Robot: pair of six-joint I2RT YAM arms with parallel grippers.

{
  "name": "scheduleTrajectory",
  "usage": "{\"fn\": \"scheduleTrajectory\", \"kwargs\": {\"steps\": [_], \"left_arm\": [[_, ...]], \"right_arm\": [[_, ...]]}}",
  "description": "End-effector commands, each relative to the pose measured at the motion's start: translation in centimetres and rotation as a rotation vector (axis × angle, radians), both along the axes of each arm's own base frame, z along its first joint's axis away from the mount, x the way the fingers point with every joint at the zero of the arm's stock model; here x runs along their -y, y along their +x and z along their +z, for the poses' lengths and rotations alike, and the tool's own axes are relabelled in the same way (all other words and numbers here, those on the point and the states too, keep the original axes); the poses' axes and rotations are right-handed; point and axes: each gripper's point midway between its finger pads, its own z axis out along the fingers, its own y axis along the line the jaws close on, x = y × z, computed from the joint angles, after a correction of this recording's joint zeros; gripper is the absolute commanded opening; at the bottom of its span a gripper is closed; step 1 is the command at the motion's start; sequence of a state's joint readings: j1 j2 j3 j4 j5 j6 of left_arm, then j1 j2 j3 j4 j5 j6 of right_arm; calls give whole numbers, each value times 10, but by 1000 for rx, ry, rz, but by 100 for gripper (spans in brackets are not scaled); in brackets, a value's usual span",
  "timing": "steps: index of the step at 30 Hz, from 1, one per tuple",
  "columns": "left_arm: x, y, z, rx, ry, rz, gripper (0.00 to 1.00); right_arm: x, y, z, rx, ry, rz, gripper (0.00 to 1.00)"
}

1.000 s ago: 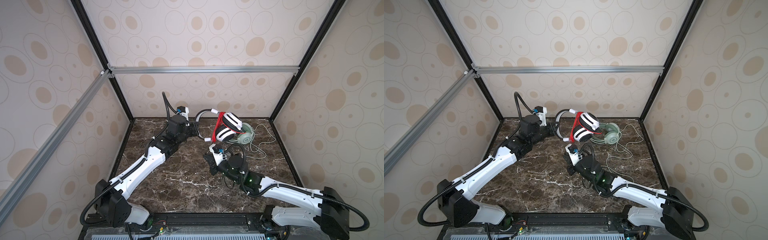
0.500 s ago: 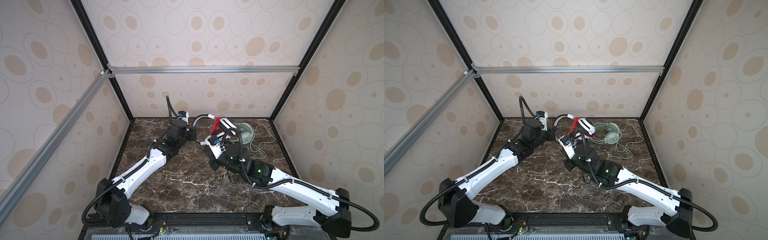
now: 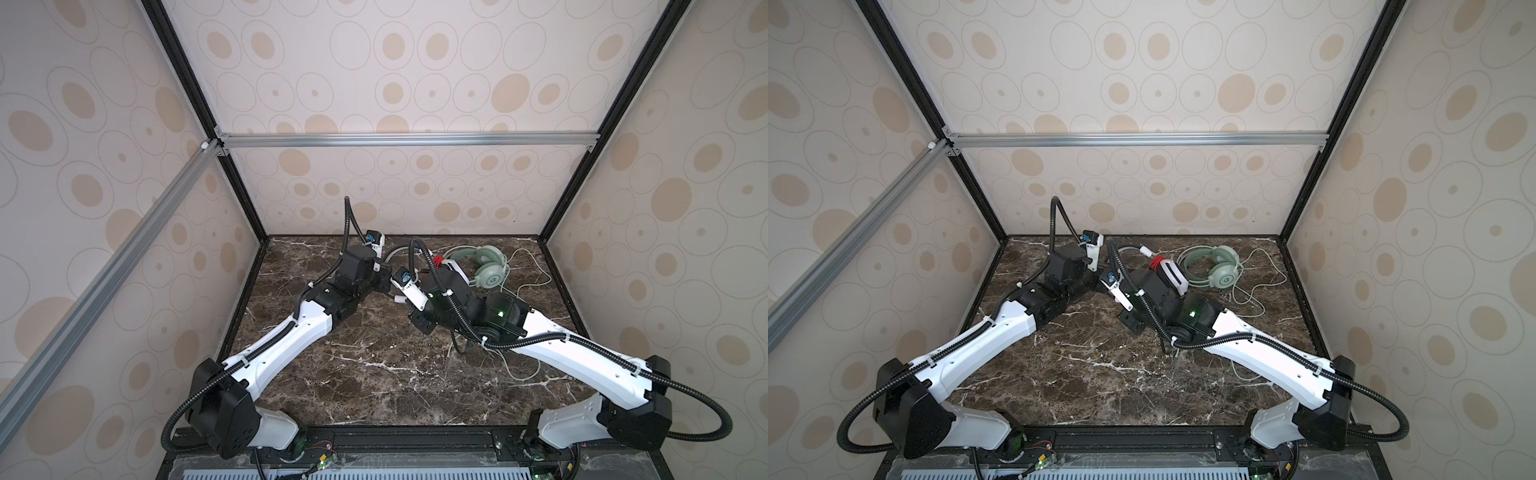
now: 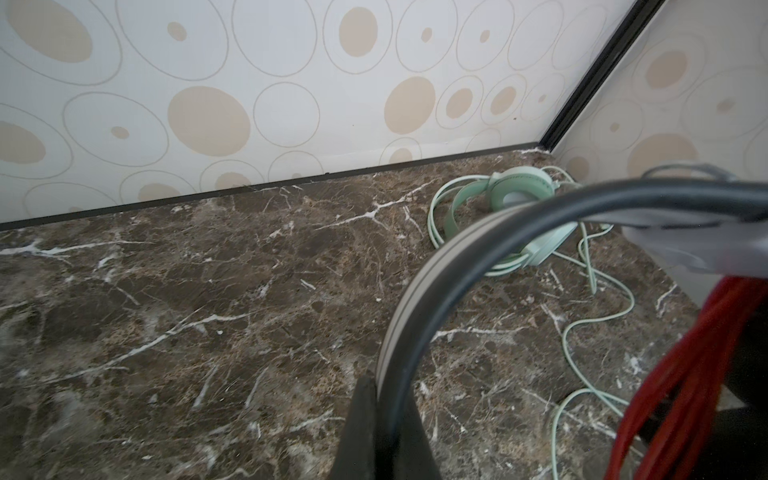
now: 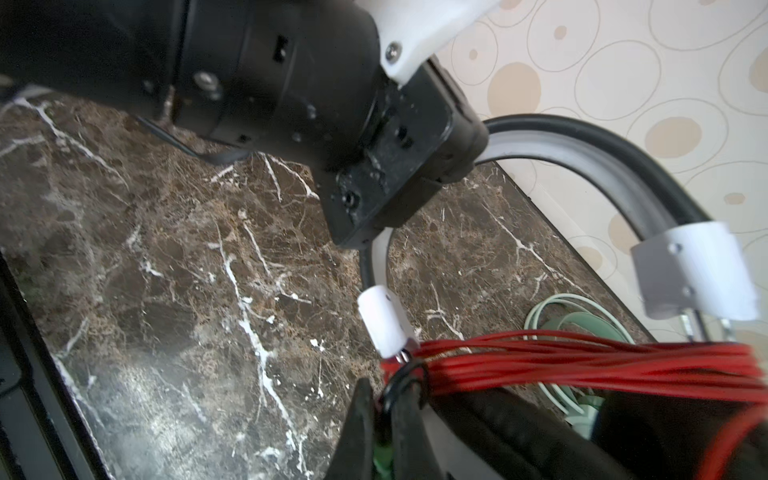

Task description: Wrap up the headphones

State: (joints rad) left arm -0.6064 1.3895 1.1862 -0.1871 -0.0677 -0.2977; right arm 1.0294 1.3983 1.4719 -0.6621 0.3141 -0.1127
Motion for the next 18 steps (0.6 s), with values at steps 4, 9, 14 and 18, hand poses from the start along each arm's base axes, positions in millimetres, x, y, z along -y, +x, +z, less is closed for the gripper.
{"fn": "scheduleTrajectory", "kwargs": {"steps": [4, 9, 14, 18], "left_arm": [[1, -17, 6, 37, 112, -76, 0], [10, -27, 5, 42, 170, -134, 0], [14, -33, 3, 42, 197, -171, 0], [19, -37, 1, 45, 234, -200, 0]], "right_arm": [[5, 8, 39, 131, -30, -7, 0], [5, 15, 38, 148, -68, -25, 0], [10, 23, 37, 189, -135, -55, 0], [13, 31, 38, 216, -176, -91, 0]]}}
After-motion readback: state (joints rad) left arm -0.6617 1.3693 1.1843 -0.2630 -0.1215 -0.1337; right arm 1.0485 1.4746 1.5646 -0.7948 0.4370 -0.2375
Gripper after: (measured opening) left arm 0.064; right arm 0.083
